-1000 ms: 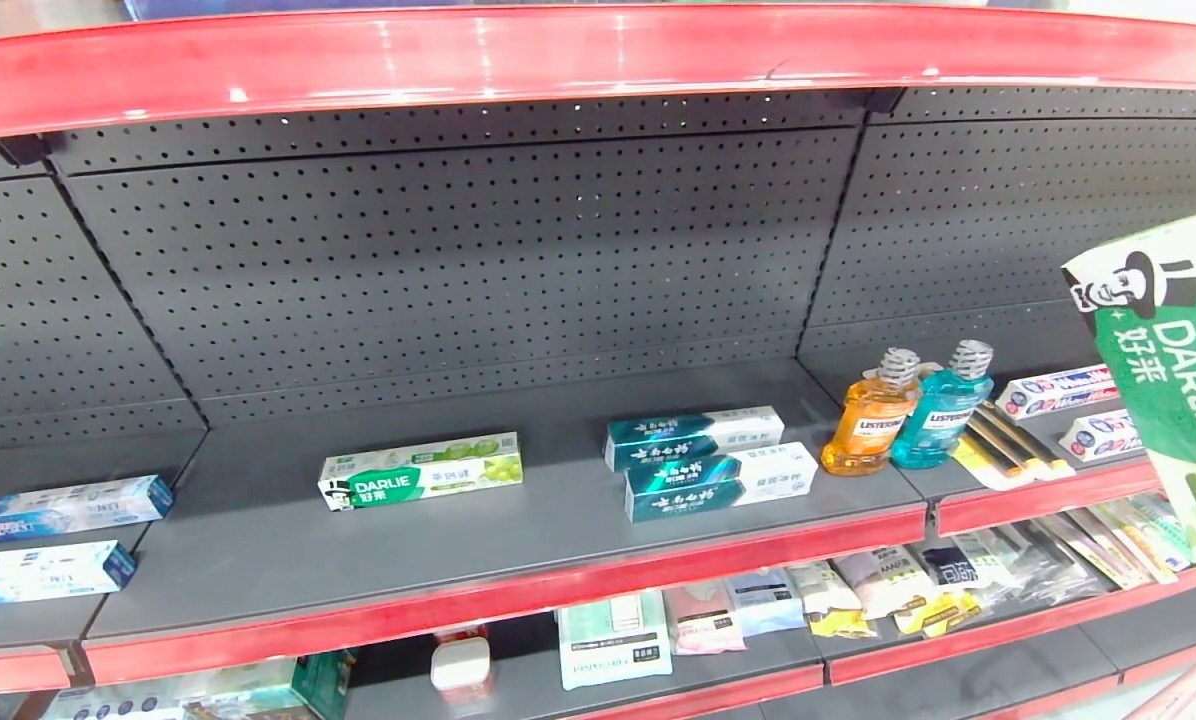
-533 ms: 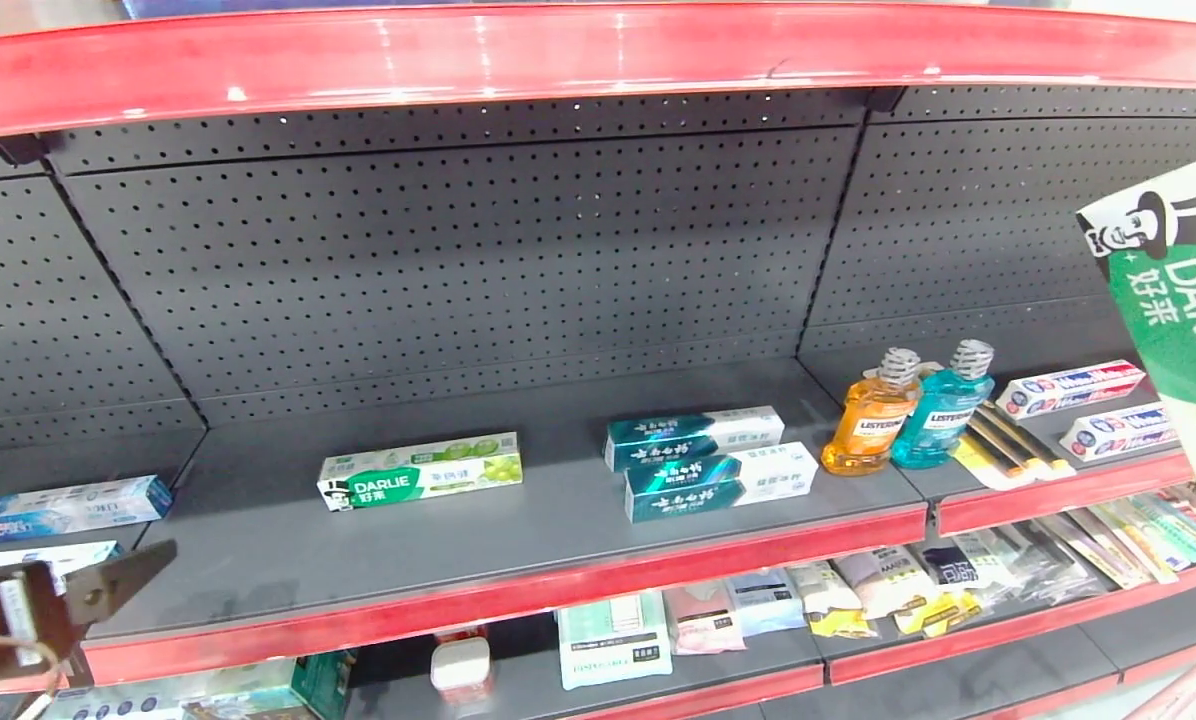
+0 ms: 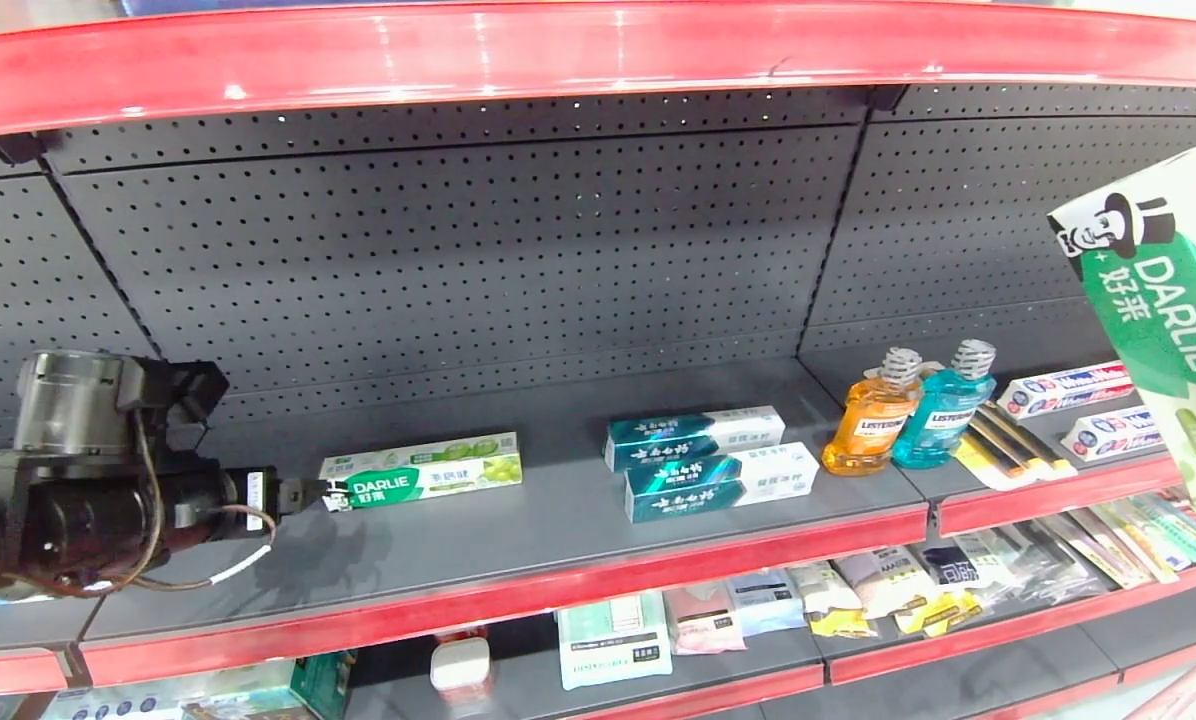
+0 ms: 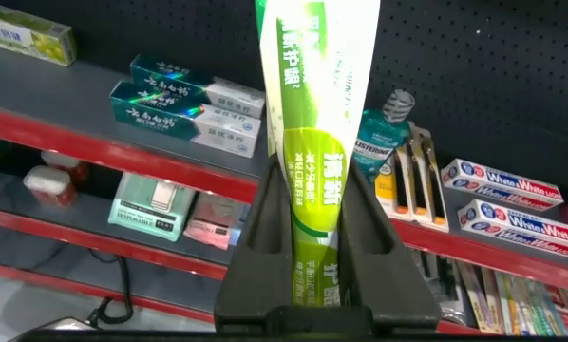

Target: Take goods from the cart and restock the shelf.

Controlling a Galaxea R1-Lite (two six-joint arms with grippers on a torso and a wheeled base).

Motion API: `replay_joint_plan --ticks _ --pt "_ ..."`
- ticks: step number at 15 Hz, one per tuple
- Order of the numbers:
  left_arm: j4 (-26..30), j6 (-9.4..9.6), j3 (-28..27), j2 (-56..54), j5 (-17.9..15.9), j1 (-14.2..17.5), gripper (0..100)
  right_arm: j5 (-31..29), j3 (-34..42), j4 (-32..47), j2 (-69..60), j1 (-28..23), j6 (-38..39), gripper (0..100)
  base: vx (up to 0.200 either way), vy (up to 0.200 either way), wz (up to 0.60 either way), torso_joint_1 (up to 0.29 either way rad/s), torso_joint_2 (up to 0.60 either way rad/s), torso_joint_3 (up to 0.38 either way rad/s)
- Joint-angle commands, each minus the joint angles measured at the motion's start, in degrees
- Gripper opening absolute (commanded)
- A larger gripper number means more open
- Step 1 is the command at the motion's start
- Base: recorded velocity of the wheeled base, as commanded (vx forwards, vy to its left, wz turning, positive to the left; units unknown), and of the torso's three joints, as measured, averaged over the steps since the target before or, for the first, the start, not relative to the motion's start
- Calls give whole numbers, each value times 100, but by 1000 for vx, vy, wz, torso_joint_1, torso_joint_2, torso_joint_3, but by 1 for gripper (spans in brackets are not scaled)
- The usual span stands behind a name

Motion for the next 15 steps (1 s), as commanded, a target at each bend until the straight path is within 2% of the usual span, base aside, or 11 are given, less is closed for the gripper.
replay_joint_plan --ticks 1,2,4,6,9,10,11,15 --pt "-318 -12 -60 750 41 -226 100 2 -9 0 3 -2 -21 0 0 0 0 0 0 0" --pt "-625 -39 -68 988 112 -306 100 2 -9 0 -15 -2 -30 0 0 0 0 0 0 0" --pt "-1583 -100 -77 1524 419 -455 100 -7 -9 0 -68 -2 -39 0 0 0 0 0 0 0" --pt "-2023 -109 -156 1805 507 -516 100 -7 -9 0 -85 -2 -39 0 0 0 0 0 0 0" --pt "-2111 -188 -675 2227 595 -578 100 -7 0 9 -138 -2 -39 0 0 0 0 0 0 0" --pt "-2119 -302 -833 2315 674 -631 100 -7 9 9 -156 -2 -39 0 0 0 0 0 0 0" --pt "-2102 -540 -1123 2447 841 -727 100 -7 17 9 -156 7 -39 0 0 0 0 0 0 0" --pt "-2075 -584 -1352 2587 894 -824 100 -7 52 9 -173 7 -39 0 0 0 0 0 0 0"
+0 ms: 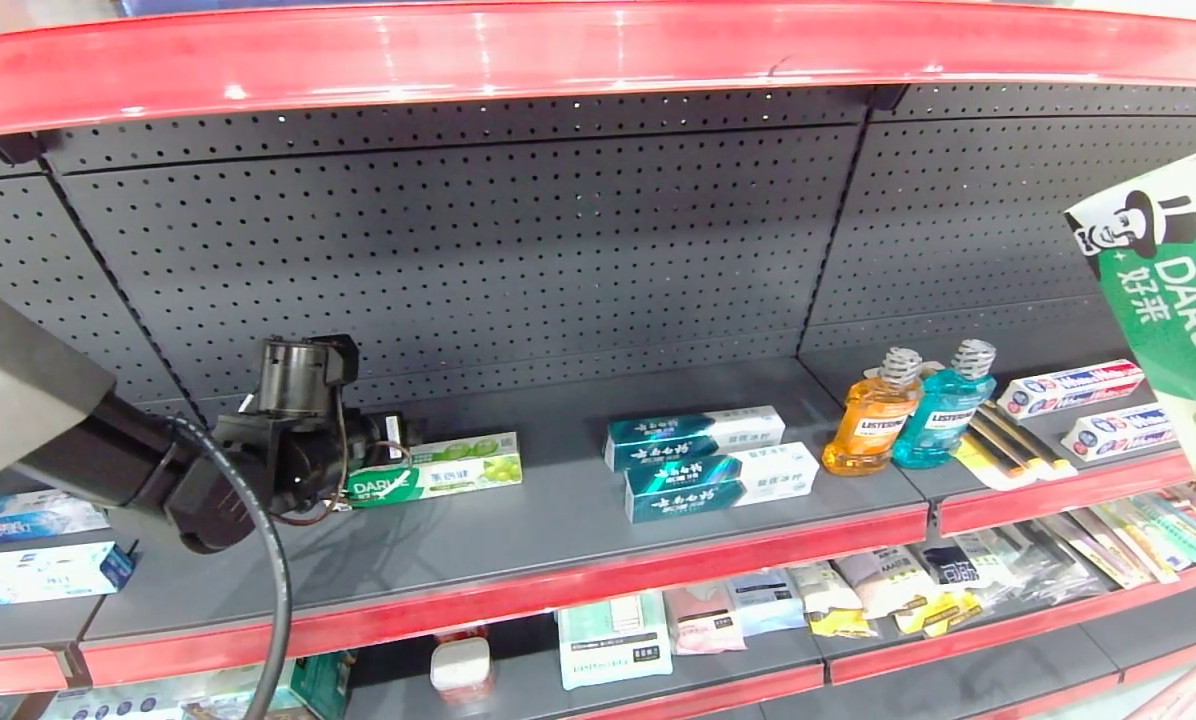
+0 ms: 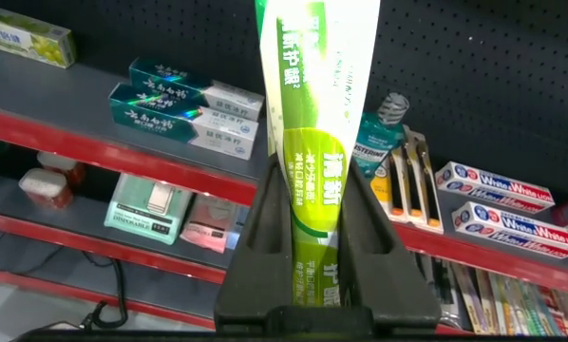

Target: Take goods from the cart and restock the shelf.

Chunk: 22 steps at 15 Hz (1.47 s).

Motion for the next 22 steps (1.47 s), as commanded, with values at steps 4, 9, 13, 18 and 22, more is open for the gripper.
replay_joint_plan --ticks 4,9,13,18,22 --pt "99 -17 -355 454 300 -154 100 10 29 -2 -12 7 -133 0 0 0 0 0 0 0" --pt "186 -307 -697 621 415 -312 100 10 55 -2 -12 -2 -151 0 0 0 0 0 0 0" --pt "538 -527 -794 638 415 -488 100 10 55 -2 -12 -2 -151 0 0 0 0 0 0 0" --pt "547 -597 -926 753 459 -514 100 10 46 -2 -12 -2 -151 0 0 0 0 0 0 0" --pt "802 -597 -899 744 538 -514 100 10 55 24 -47 -2 -151 0 0 0 0 0 0 0"
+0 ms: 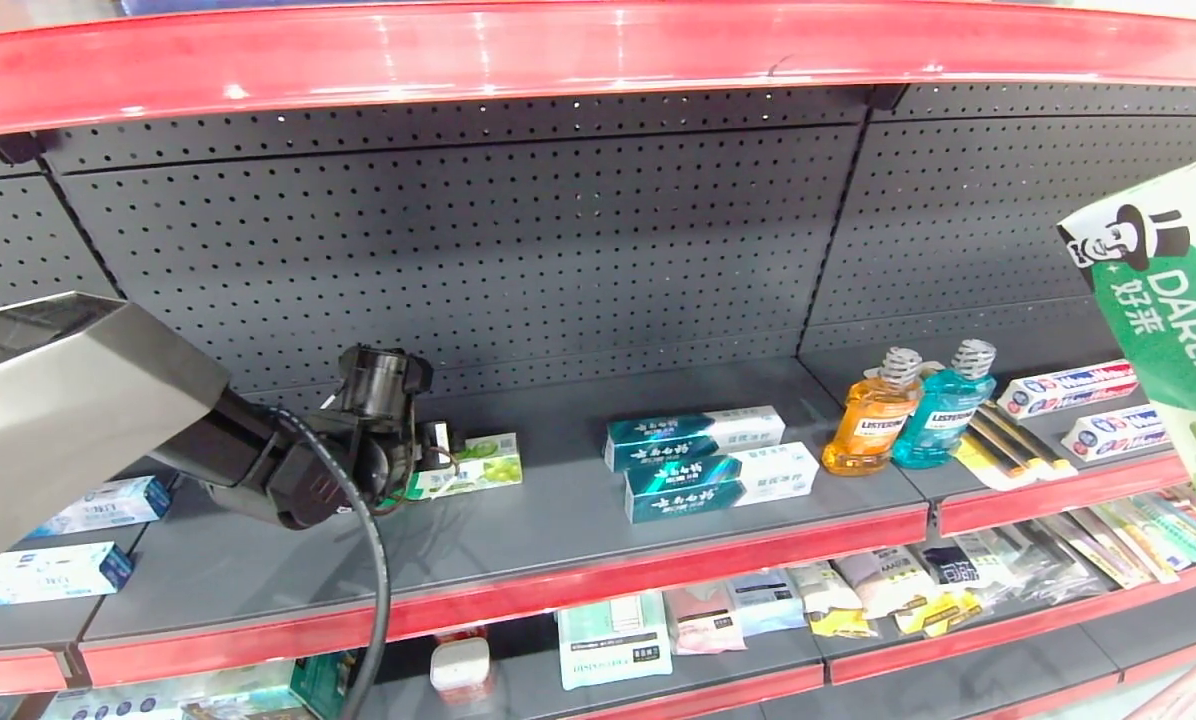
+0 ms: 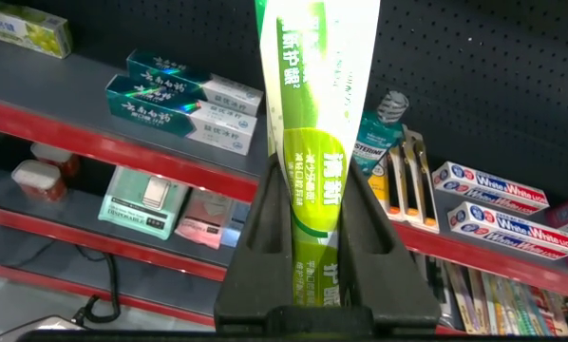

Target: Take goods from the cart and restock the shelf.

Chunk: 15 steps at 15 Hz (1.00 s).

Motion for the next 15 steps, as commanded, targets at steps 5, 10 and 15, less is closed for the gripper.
replay_joint_plan --ticks 5,10,15 --pt "156 -3 94 -55 25 4 100 2 15 20 -45 2 -3 0 0 0 0 0 0 0" --pt "147 -3 349 -195 25 -5 100 2 15 20 -45 2 -3 0 0 0 0 0 0 0" --pt "147 -12 569 -388 25 -5 100 2 24 20 -45 2 -3 0 0 0 0 0 0 0"
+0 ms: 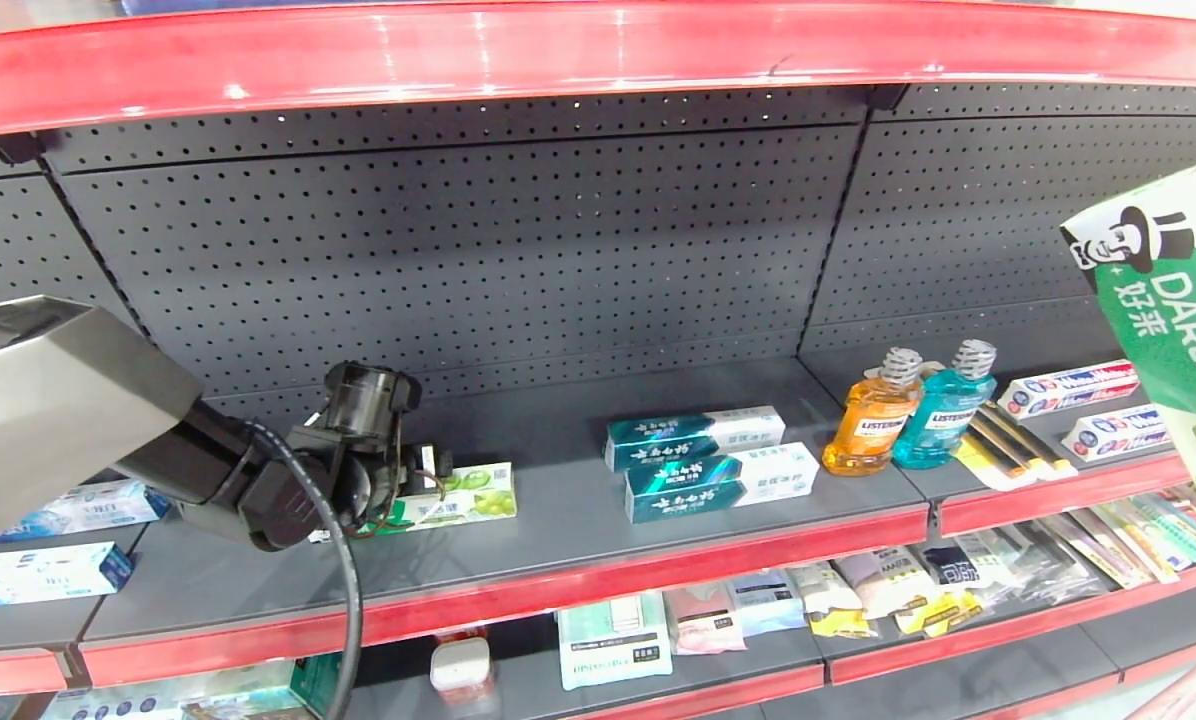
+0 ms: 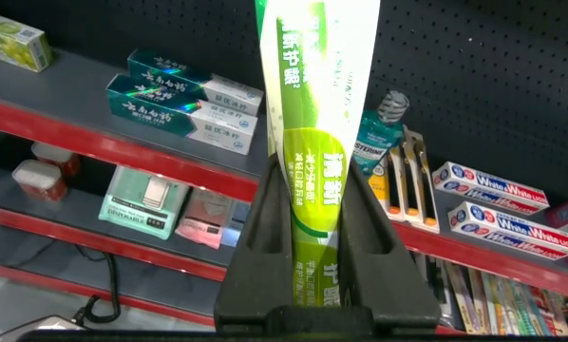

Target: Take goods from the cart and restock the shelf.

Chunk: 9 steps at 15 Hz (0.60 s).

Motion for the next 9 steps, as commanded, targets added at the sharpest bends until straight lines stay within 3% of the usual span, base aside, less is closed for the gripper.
replay_joint_plan --ticks 1,9 --pt "-21 -4 52 -137 -5 0 100 2 2 2 0 2 -1 0 0 0 0 0 0 0" --pt "-30 -4 536 -304 -5 -18 100 2 46 2 -52 2 -1 0 0 0 0 0 0 0"
